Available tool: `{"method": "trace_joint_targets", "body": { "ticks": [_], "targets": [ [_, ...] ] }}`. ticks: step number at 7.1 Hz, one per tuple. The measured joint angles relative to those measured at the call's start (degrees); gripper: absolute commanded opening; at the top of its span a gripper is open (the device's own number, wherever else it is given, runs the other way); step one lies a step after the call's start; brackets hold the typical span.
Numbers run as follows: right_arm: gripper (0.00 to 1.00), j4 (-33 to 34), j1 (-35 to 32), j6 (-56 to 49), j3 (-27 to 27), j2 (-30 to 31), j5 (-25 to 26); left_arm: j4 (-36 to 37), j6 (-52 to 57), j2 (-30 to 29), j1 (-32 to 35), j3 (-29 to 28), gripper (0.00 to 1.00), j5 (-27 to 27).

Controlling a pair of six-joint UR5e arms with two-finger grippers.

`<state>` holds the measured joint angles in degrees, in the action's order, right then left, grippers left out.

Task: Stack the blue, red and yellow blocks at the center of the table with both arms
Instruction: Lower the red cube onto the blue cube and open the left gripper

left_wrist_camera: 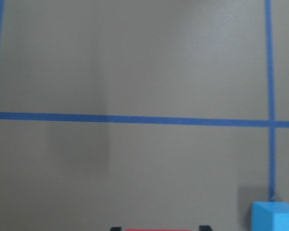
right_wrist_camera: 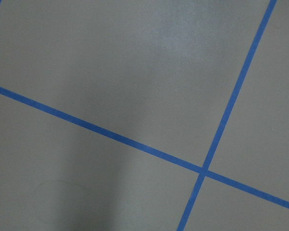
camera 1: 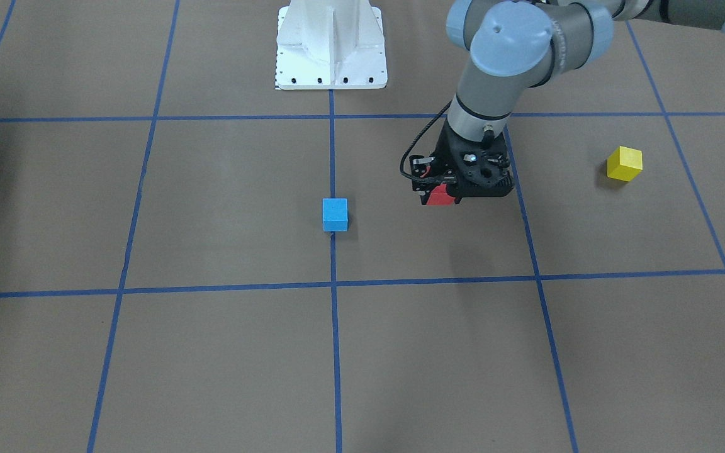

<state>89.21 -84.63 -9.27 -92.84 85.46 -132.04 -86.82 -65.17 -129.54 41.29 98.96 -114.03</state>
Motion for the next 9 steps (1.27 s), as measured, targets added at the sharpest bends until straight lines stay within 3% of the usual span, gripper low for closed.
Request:
{"method": "trace_joint_targets", "body": {
  "ticks": [4, 7, 9],
  "targets": [
    [1.00, -0.01, -4.79, -0.13, -0.40, 4.43, -0.06, -1.00, -8.66, -11.48, -7.76, -11.26, 0.02, 6.09],
    [1.00, -0.04, -5.07, -0.12, -0.41, 4.70, -0.12, -4.66, -10.74, -14.84, -10.95, -17.76, 0.02, 9.61],
    [1.00, -0.08, -5.07, -0.06, -0.42, 4.71, -0.13, -4.78, -9.89, -14.81, -11.11, -18.53, 0.02, 9.91]
  ]
}}
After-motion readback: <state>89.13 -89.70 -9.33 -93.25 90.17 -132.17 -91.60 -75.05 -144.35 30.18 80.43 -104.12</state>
